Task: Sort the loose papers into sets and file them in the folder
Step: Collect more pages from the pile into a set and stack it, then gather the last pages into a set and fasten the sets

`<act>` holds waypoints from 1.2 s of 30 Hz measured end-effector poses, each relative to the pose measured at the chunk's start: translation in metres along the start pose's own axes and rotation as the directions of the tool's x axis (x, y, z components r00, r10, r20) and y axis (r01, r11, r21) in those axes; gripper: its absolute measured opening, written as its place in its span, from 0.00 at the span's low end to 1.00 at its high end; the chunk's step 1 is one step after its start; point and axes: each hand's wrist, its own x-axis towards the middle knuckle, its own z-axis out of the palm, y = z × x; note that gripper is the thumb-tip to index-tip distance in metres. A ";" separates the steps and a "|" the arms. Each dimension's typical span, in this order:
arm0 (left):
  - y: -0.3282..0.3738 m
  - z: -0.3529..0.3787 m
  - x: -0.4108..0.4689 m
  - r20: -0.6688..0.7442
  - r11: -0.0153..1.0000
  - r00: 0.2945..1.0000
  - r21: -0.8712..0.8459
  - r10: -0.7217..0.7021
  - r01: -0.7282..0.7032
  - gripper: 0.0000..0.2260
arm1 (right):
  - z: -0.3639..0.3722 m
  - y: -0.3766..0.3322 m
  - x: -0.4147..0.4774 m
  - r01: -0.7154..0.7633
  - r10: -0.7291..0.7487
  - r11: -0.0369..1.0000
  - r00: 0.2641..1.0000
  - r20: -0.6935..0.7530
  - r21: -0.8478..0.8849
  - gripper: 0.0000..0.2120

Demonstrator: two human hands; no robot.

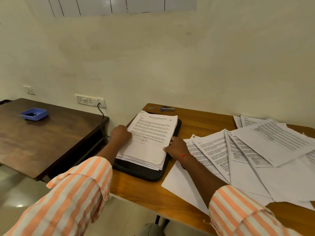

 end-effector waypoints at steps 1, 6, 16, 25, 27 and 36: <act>0.002 -0.001 -0.002 -0.007 1.000 1.000 -0.015 -0.012 0.012 0.05 | -0.001 -0.001 -0.002 0.007 -0.007 1.000 1.000 0.001 0.006 0.19; 0.035 0.006 -0.029 -0.197 0.997 0.978 0.031 0.069 -0.064 0.14 | -0.013 -0.001 -0.010 0.065 -0.073 0.996 0.991 -0.115 -0.065 0.17; 0.161 0.072 -0.106 -0.052 0.900 0.932 -0.244 0.360 -0.361 0.16 | -0.100 0.058 -0.040 -0.038 -0.121 0.858 0.954 -0.273 -0.512 0.19; 0.215 0.121 -0.121 -0.038 0.929 0.935 -0.100 0.353 -0.355 0.29 | -0.130 0.120 -0.062 -0.099 -0.083 0.796 0.959 -0.271 -0.597 0.22; 0.221 0.127 -0.117 -0.052 0.921 0.944 -0.209 0.326 -0.329 0.23 | -0.129 0.123 -0.058 -0.104 -0.084 0.813 0.953 -0.291 -0.573 0.22; 0.223 0.124 -0.097 -0.023 0.481 0.958 -0.861 0.286 -0.164 0.03 | -0.143 0.136 -0.035 0.045 -0.199 0.942 0.872 -0.446 -0.333 0.16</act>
